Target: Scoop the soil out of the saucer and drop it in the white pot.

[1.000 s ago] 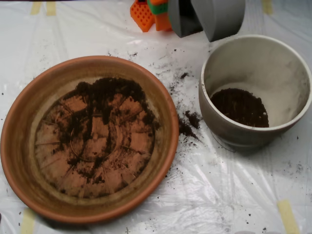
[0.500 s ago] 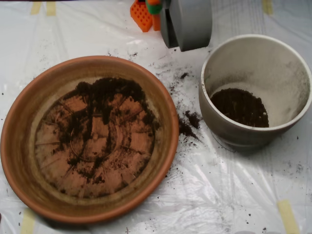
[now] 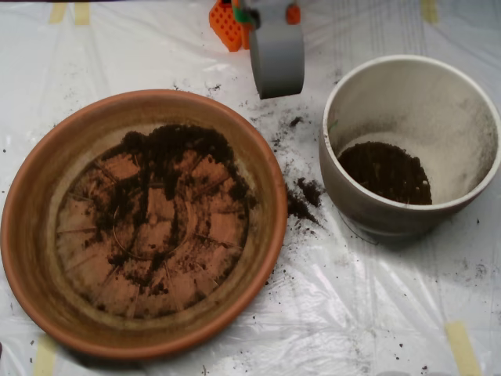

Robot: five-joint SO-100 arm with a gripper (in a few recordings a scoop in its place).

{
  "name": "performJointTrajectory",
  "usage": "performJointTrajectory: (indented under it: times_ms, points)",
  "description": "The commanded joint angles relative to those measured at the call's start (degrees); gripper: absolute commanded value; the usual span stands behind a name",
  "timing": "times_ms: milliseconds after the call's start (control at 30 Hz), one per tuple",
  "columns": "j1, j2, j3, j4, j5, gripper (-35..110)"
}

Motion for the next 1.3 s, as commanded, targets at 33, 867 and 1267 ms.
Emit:
performJointTrajectory:
  times_ms: [33, 867, 1267]
  points:
    - [-3.2, 4.1, 3.5, -2.9, 1.7, 0]
    - [-3.3, 4.1, 20.3, -11.0, 3.8, 3]
    - [-2.2, 4.1, 20.4, -11.1, 5.5, 10]
